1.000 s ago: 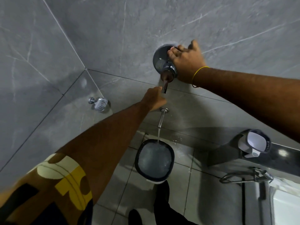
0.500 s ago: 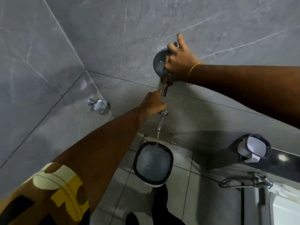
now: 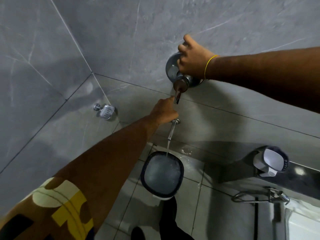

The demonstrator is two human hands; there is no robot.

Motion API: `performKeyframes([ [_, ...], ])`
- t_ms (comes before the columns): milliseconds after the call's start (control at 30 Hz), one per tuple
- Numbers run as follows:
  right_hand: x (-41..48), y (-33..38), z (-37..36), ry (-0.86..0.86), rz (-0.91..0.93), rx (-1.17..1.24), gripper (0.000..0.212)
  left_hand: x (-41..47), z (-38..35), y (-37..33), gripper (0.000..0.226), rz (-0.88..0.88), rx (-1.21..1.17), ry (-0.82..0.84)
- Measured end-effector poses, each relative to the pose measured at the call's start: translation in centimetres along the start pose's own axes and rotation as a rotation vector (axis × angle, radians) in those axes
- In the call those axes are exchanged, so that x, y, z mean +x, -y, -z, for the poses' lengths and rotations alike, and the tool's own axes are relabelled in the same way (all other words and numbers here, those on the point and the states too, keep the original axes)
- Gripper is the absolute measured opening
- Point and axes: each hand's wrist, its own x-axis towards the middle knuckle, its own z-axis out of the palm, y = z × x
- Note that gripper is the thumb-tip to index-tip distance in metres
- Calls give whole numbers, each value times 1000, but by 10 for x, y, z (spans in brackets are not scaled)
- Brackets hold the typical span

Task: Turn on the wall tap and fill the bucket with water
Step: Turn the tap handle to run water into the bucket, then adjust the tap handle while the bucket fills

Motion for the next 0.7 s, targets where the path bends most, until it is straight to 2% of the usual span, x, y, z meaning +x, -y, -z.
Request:
performKeyframes([
  [200, 0, -4, 0, 40, 97, -59, 20, 6, 1, 2, 82, -9, 24, 21],
  [367, 1, -5, -3, -6, 125, -72, 19, 7, 3, 2, 81, -15, 12, 23],
  [700, 4, -9, -11, -26, 173, -26, 12, 4, -1, -2, 69, -35, 6, -11],
])
